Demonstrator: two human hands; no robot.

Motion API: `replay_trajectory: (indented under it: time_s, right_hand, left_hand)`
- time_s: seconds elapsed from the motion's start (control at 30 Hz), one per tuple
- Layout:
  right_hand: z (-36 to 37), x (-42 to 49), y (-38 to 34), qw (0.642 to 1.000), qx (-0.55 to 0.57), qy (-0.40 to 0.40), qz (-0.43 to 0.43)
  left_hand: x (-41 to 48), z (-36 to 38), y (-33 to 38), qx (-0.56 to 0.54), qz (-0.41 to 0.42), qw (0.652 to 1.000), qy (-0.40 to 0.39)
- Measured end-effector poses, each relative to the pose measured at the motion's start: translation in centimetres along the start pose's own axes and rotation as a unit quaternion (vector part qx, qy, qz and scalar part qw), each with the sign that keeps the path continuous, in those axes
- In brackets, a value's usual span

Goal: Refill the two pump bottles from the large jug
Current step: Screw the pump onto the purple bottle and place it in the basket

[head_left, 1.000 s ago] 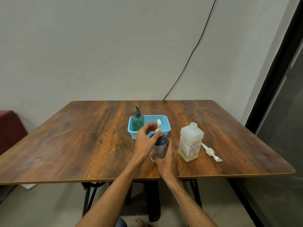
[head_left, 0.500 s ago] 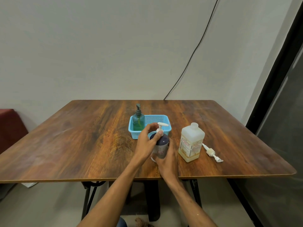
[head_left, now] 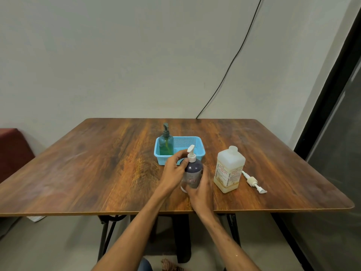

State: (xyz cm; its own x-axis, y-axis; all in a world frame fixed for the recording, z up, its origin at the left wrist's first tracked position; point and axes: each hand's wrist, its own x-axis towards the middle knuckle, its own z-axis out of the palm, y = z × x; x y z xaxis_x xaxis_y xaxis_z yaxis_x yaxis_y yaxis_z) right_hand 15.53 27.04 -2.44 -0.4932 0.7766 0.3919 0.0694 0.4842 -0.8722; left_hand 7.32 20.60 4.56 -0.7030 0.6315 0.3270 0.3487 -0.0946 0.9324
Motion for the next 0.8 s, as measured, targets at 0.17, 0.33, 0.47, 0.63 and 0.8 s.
replay_trajectory:
  time_s: [0.17,0.33,0.47,0.63,0.8]
  right_hand:
    - [-0.2,0.0,0.0,1.0,-0.015,-0.004,0.003]
    - [-0.4,0.1,-0.3,1.0,-0.003,-0.01,0.007]
    - [-0.3,0.3,0.0,1.0,0.008,-0.012,0.007]
    - [-0.2,0.2,0.0,1.0,0.005,-0.015,0.011]
    - [-0.4,0.1,0.0,1.0,-0.007,-0.012,0.006]
  left_hand:
    - [-0.2,2.0,0.5,0.017,0.017,0.993,0.119]
    - [0.7,1.7,0.5,0.027,0.023,0.993,0.113]
    - [1.6,-0.3,0.5,-0.002,0.005,0.999,-0.036]
    - [0.8,-0.1,1.1,-0.011,0.0,1.0,0.01]
    - [0.0,2.1,1.2,0.052,0.038,0.985,0.161]
